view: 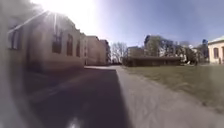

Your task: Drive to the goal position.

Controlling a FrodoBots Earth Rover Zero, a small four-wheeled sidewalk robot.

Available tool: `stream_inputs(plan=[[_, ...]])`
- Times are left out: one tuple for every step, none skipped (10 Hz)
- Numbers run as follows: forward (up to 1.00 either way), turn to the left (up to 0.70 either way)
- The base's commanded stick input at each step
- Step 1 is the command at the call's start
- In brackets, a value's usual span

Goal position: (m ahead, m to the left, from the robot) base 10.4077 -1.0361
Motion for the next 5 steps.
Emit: stream_inputs(plan=[[0.85,0.00],[0.85,0.00],[0.85,0.00],[0.85,0.00],[0.85,0.00]])
